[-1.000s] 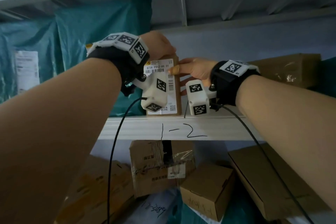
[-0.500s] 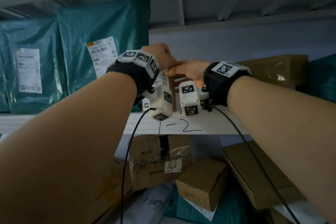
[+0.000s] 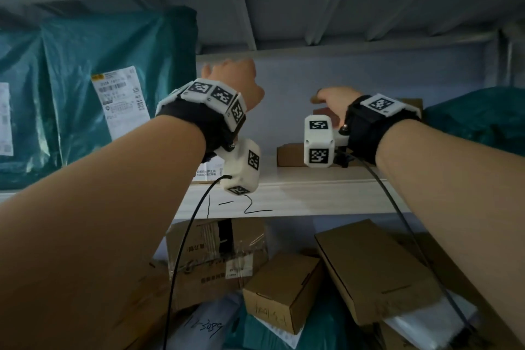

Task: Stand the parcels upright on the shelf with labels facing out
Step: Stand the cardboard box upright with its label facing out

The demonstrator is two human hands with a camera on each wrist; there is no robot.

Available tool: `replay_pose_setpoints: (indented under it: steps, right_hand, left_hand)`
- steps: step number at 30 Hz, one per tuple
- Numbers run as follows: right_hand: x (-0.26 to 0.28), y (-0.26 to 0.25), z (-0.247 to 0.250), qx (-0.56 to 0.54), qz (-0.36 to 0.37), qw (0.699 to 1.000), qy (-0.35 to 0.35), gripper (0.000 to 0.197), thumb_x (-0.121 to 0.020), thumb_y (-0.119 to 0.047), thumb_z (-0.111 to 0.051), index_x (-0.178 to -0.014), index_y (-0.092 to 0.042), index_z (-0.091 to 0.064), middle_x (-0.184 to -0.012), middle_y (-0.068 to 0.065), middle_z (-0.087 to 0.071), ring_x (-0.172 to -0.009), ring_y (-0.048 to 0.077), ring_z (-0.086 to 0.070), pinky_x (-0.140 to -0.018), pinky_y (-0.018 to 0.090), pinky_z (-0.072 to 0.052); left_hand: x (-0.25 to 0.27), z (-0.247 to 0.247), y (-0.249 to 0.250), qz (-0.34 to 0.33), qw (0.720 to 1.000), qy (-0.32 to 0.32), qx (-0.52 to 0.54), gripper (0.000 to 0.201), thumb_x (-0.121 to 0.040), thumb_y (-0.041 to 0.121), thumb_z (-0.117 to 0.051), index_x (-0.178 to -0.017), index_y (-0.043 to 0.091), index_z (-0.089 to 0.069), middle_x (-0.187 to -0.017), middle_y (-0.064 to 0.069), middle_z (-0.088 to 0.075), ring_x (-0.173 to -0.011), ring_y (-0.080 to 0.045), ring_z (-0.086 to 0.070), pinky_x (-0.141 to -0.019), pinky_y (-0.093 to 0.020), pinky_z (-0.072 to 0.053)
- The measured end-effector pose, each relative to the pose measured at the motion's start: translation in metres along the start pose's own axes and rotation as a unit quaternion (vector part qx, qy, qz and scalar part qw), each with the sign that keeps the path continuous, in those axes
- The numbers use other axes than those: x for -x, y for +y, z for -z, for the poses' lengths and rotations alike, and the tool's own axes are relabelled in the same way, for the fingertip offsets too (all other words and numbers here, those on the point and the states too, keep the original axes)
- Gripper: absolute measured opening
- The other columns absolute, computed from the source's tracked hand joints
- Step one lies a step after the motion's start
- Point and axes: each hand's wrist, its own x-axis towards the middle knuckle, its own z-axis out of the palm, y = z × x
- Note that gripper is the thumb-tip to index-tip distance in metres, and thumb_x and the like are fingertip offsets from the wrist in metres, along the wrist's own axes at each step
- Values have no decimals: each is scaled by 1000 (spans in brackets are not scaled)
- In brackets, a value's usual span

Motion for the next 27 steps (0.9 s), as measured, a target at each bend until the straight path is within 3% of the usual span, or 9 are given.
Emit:
replay_pose_setpoints:
  steps: [4,7,10,12,16,19,21,24,27]
  right_hand:
    - [-1,14,21,108,5,993,53,54,-88,-1,-56,-139,-10,-42,-144,17,-44,-127,34,-48,-104,35,-39]
    - [-3,21,35,205,13,977,51,51,-91,-2,-52,-140,-10,-40,-146,17,-41,-129,34,-46,-103,35,-38]
    - [-7,27,47,179,-14,982,58,53,-91,-5,-52,-142,-6,-37,-148,17,-38,-132,34,-44,-103,36,-37]
    - [-9,33,54,159,-32,985,65,51,-92,-7,-50,-141,-6,-38,-148,17,-39,-131,34,-44,-100,36,-40]
    - [-17,44,62,142,-34,988,47,43,-96,-10,-44,-139,-3,-42,-147,19,-39,-131,34,-44,-107,38,-36]
    - [-18,50,66,59,-60,996,42,17,-95,-18,-48,-98,-6,-59,-134,15,-53,-109,27,-53,-100,38,-41]
    - [-21,55,69,56,-79,995,28,19,-95,-17,-49,-78,-8,-54,-117,8,-57,-99,23,-51,-93,37,-43]
    - [-19,55,72,47,-83,995,18,27,-96,-15,-47,-70,-9,-49,-84,2,-54,-76,21,-53,-85,37,-43]
    - [-25,57,77,50,-94,994,22,22,-93,-17,-50,-73,-10,-48,-76,6,-51,-66,20,-51,-76,37,-44]
  left_hand:
    - [2,-7,26,-71,984,-27,160,31,-89,19,-49,-119,20,-58,-125,-2,-62,-116,-23,-57,-97,-30,-42]
    - [2,-18,46,-38,925,-124,357,21,-91,13,-52,-109,19,-60,-112,-5,-65,-100,-18,-61,-80,-29,-48]
    - [-2,-29,58,81,842,-234,480,28,-94,18,-52,-122,13,-55,-111,-4,-54,-106,-22,-54,-94,-37,-46]
    - [-5,-37,61,132,818,-267,492,35,-93,23,-53,-126,13,-53,-119,-7,-52,-108,-24,-52,-100,-38,-43]
    - [-12,-58,65,159,840,-243,458,39,-95,17,-50,-132,6,-49,-134,-11,-51,-129,-28,-47,-106,-40,-42]
    - [-15,-72,68,167,847,-239,446,43,-94,16,-49,-135,0,-47,-145,-16,-44,-135,-31,-42,-112,-42,-36]
    - [-14,-79,71,179,849,-237,438,46,-95,16,-48,-137,-2,-43,-147,-19,-41,-137,-32,-39,-114,-41,-33]
    - [-18,-90,69,194,858,-236,414,49,-96,18,-48,-139,-3,-39,-149,-20,-38,-138,-32,-37,-114,-40,-32]
    - [-16,-91,68,227,859,-239,390,43,-99,11,-42,-140,-1,-39,-150,-16,-37,-139,-30,-36,-115,-34,-28]
